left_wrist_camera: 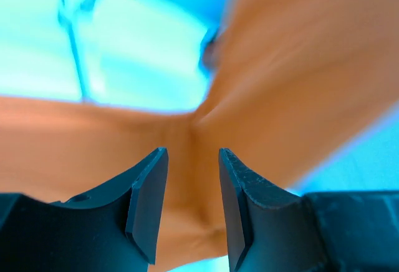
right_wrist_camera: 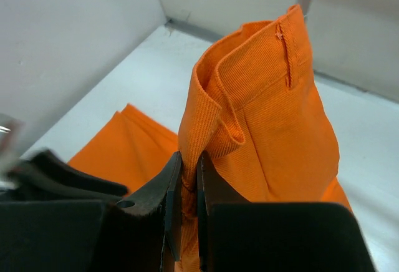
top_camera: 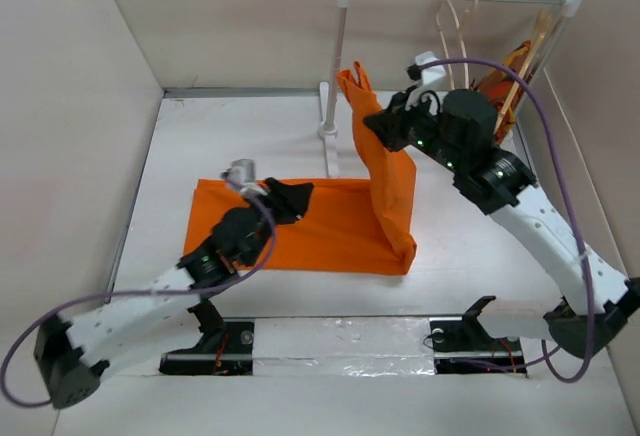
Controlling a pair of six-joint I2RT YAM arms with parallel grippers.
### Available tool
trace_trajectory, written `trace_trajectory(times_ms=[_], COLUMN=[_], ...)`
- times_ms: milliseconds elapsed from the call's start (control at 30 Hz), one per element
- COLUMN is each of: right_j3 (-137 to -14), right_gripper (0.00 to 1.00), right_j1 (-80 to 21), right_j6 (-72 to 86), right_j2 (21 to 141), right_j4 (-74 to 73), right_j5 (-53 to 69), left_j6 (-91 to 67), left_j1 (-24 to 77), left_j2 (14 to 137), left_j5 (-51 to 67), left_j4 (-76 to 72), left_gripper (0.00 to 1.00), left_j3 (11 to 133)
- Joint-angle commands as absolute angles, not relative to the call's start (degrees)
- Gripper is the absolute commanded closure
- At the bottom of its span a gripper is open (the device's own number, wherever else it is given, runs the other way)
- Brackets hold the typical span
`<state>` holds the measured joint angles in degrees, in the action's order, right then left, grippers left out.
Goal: Place the trousers on the hanger
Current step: Fold the trousers at the center of the board.
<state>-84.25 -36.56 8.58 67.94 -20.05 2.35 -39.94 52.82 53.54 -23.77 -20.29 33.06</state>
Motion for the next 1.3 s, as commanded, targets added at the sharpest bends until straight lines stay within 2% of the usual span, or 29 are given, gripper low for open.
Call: trace_trajectory(times_ms=[0, 100, 200, 367, 567, 667, 700, 767, 800, 867, 967, 1033, 1067, 1100, 1133, 1167, 1267], right_j3=[-90.6, -94.21, -99.74, -108.35, -112.23, -113.38, -114.16, -113.12, -111.72, -105.67, -96.38, -89.95, -83.04, -79.66, -76.5, -73.42, -63.04], right_gripper=[1.0, 1.0, 1.0, 1.0, 0.99, 0.74, 0.51, 0.42, 0.34, 0.29, 0.32, 0.44, 0.55, 0.78, 0.92, 1.0, 1.0], right_j1=[-40.07, -43.23, -46.57, -52.02, -58.97, -62.22, -62.84, -62.84, -62.84, -62.84, -61.18, -59.42, -58.81, -57.58, -56.96, -56.26, -53.18], right_j6=[7.65, 7.38, 6.94, 6.33, 7.55, 8.08, 8.35, 9.05, 9.23, 8.1, 6.51, 6.5, 6.59, 6.5, 6.5, 6.59, 5.98], right_j2=[71.79, 78.03, 84.96, 94.73, 109.4, 117.21, 118.72, 119.79, 118.23, 115.07, 107.25, 100.24, 97.85, 95.56, 91.45, 89.67, 82.65], right_j4=[-11.43, -10.64, -10.46, -10.55, -8.0, -5.89, -6.15, -5.54, -4.75, -2.64, -2.02, -0.01, 1.83, 2.45, 3.07, 3.16, 3.78], right_j5=[4.22, 4.48, 5.0, 5.53, 8.43, 12.38, 14.22, 16.51, 16.52, 14.69, 12.13, 10.64, 9.94, 7.67, 6.43, 5.11, 1.51], left_j6=[-40.69, -41.31, -40.78, -39.9, -40.78, -42.09, -42.71, -43.15, -43.68, -44.56, -45.52, -45.7, -45.62, -45.18, -45.18, -44.91, -41.84], left_j1=[52.73, 52.73, 52.21, 52.21, 52.21, 52.21, 52.21, 52.21, 52.21, 52.21, 52.21, 52.21, 52.21, 52.21, 52.21, 52.21, 52.21], left_j2=[36.99, 26.41, 20.77, 17.84, 15.03, 13.71, 13.01, 12.31, 12.04, 12.22, 13.97, 16.51, 17.65, 20.36, 22.04, 23.71, 32.23], left_j5=[-33.3, -36.91, -39.98, -45.61, -47.9, -50.27, -51.14, -51.68, -51.85, -52.29, -52.47, -51.86, -51.42, -51.07, -49.93, -48.96, -43.08], left_j4=[-8.3, -0.48, 6.47, 13.44, 16.34, 18.63, 19.59, 19.69, 20.12, 20.13, 19.6, 17.15, 16.01, 13.3, 11.88, 10.04, 0.37], left_gripper=[0.64, 0.64, 0.64, 0.64, 0.65, 0.65, 0.65, 0.65, 0.65, 0.65, 0.65, 0.65, 0.65, 0.64, 0.64, 0.64, 0.65], left_j3=[31.99, 34.35, 38.12, 43.41, 45.7, 46.49, 46.76, 46.58, 46.41, 45.79, 44.39, 42.38, 41.58, 40.7, 38.95, 37.89, 34.02])
